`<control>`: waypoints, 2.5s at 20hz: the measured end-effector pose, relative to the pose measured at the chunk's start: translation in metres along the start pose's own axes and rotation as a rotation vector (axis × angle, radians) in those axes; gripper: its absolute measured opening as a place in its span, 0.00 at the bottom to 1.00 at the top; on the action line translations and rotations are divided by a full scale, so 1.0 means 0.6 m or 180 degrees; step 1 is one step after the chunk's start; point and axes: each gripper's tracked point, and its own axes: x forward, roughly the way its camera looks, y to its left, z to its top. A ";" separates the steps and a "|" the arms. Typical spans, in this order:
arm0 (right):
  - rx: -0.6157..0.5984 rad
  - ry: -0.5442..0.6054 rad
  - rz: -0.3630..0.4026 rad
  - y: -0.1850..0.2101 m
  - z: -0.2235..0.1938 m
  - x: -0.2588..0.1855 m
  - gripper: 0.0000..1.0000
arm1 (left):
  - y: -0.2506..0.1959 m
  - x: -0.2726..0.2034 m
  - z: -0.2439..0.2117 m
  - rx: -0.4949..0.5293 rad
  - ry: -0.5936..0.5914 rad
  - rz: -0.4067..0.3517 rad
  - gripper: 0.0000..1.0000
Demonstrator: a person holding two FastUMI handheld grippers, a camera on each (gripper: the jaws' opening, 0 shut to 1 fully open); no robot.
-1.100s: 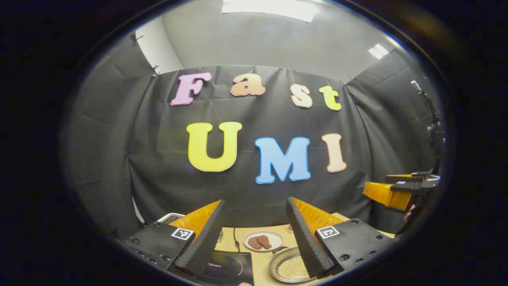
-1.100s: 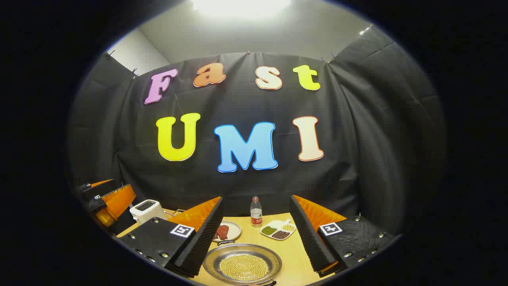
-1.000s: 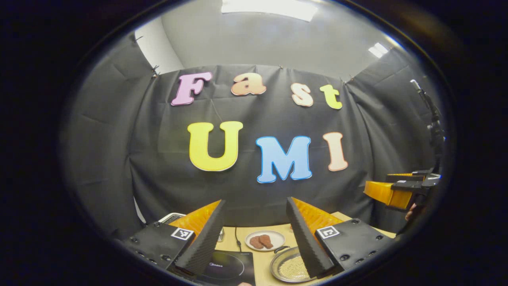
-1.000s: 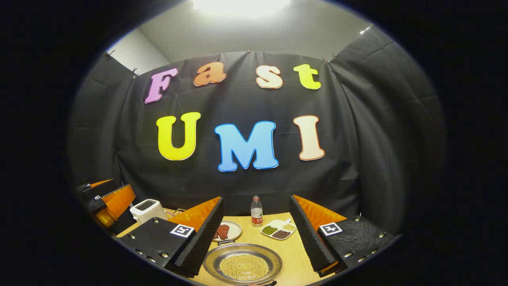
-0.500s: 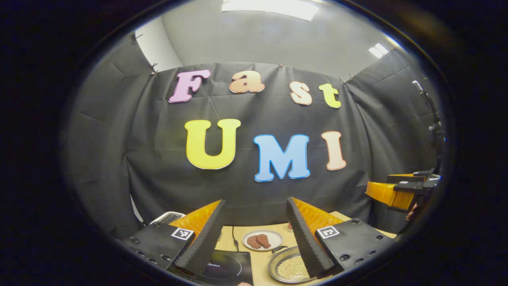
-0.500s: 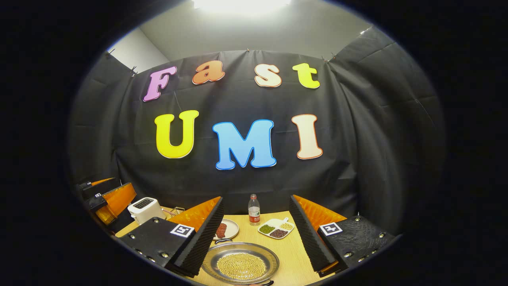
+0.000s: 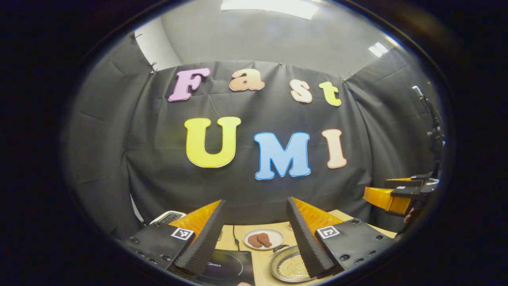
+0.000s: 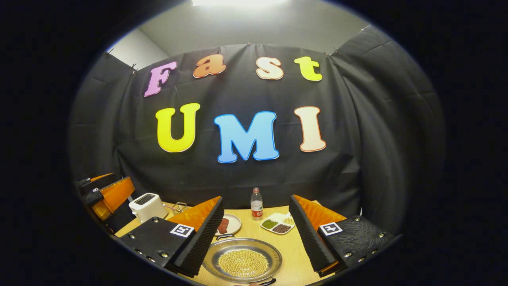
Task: First push the handle of the pot to place it horizontally, then grasp the pot with both hands and set it on the induction cooktop.
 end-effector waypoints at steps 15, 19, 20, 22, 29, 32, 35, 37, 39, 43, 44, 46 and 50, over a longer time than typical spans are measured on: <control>-0.0051 0.1446 0.0390 0.033 -0.274 -0.011 0.53 | 0.001 0.009 -0.064 -0.0014 0.0278 0.0032 0.95; -0.0112 0.1951 0.0515 0.040 -0.346 -0.037 0.50 | 0.000 0.011 -0.078 -0.0047 0.0340 0.0042 0.95; -0.0103 0.2072 0.0562 0.047 -0.373 -0.038 0.04 | 0.000 0.012 -0.081 -0.0054 0.0352 0.0045 0.95; -0.0022 0.2359 0.0623 0.053 -0.406 -0.058 0.00 | 0.003 0.016 -0.086 -0.0058 0.0380 0.0059 0.95; 0.0188 0.3080 0.0774 0.063 -0.510 -0.098 0.07 | 0.022 0.019 -0.115 -0.0103 0.0507 0.0132 0.97; 0.0170 0.3294 0.0817 0.070 -0.541 -0.111 0.07 | 0.030 0.024 -0.122 -0.0127 0.0555 0.0160 0.95; 0.0110 0.3413 0.0758 0.065 -0.561 -0.110 0.07 | 0.037 0.026 -0.129 -0.0125 0.0581 0.0183 0.95; 0.0079 0.3472 0.0711 0.059 -0.573 -0.109 0.07 | 0.041 0.025 -0.131 -0.0116 0.0590 0.0201 0.95; 0.0104 0.3514 0.0667 0.049 -0.573 -0.108 0.07 | 0.045 0.023 -0.131 -0.0109 0.0597 0.0226 0.95; 0.0126 0.3501 0.0580 0.034 -0.585 -0.100 0.01 | 0.047 0.024 -0.132 -0.0111 0.0612 0.0255 0.95; 0.0115 0.3494 0.0546 0.026 -0.586 -0.100 0.01 | 0.047 0.023 -0.133 -0.0107 0.0619 0.0252 0.95; 0.0115 0.3466 0.0468 0.010 -0.584 -0.096 0.01 | 0.043 0.023 -0.138 -0.0094 0.0642 0.0241 0.95; 0.0153 0.3392 0.0297 -0.026 -0.577 -0.079 0.01 | 0.033 0.023 -0.139 -0.0064 0.0647 0.0207 0.95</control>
